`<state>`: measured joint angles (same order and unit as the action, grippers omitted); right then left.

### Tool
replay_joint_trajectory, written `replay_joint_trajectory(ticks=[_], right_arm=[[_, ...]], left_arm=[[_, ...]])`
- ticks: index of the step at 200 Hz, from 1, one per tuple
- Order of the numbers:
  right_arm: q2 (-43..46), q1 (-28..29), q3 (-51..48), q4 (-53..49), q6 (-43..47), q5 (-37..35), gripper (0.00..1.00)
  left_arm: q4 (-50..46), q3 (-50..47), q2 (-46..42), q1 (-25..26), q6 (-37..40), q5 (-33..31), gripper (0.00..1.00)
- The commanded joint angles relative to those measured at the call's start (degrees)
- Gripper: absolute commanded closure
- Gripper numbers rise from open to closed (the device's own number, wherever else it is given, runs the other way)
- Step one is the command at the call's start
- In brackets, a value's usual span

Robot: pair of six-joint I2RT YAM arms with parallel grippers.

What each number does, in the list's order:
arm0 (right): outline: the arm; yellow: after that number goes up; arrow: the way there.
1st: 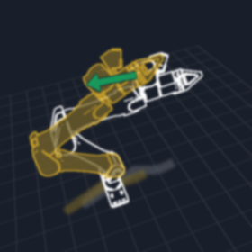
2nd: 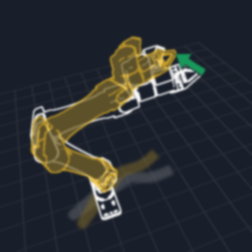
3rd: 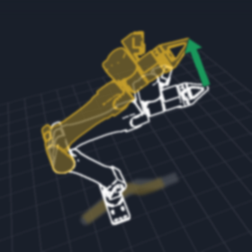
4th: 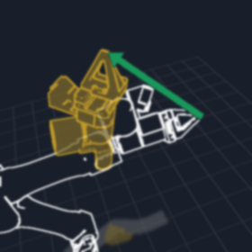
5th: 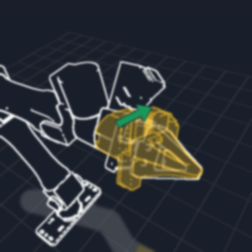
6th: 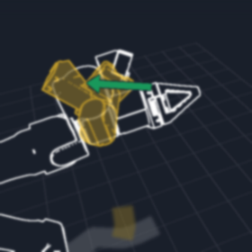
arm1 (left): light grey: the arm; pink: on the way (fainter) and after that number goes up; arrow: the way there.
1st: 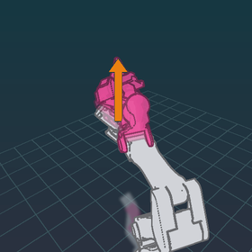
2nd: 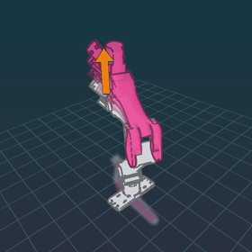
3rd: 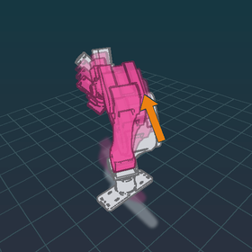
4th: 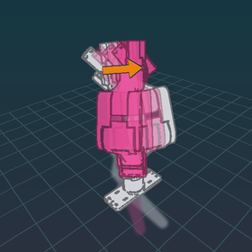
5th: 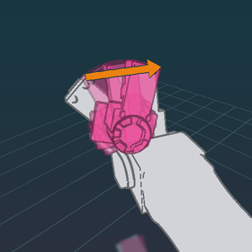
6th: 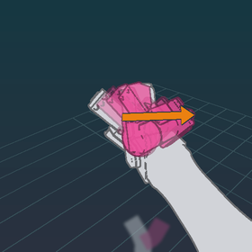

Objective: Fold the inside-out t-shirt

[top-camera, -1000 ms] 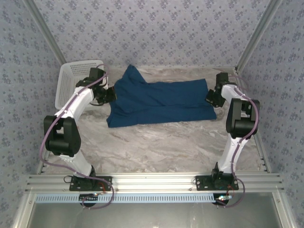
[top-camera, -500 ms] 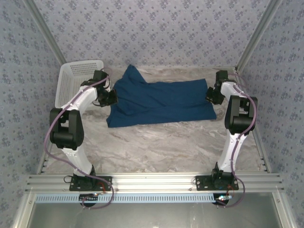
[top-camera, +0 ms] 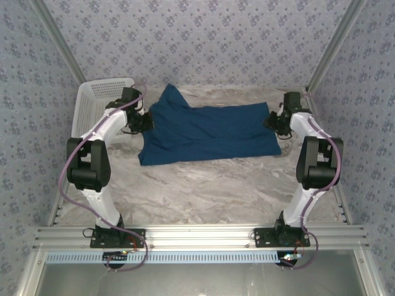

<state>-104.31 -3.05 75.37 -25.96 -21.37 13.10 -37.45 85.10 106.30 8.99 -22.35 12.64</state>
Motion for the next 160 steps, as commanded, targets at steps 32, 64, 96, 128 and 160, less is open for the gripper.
replay_joint_trajectory(ticks=[32, 64, 96, 128, 160], right_arm=[[8.2, 23.3, -10.8, 14.0, 10.2, 6.7, 0.47], [1.3, 33.2, -4.6, 18.9, 13.1, 9.1, 0.46], [-5.0, 36.2, 0.0, 20.9, 9.2, 10.7, 0.49], [-4.3, 35.2, -0.8, 21.7, 7.1, 10.5, 0.5], [-0.5, 34.3, -4.8, 21.7, 7.0, 9.6, 0.51]], left_arm=[[0.8, 1.5, 0.2, -0.2, -0.3, 1.8, 1.0], [1.0, 1.6, 0.4, -0.2, -0.3, 2.2, 1.0], [1.8, 2.0, 1.5, -0.2, -0.6, 0.7, 1.0], [1.3, 6.2, 6.7, -0.1, -0.5, -0.8, 0.99], [0.1, 12.3, 12.2, 0.5, 0.1, -4.7, 0.83]])
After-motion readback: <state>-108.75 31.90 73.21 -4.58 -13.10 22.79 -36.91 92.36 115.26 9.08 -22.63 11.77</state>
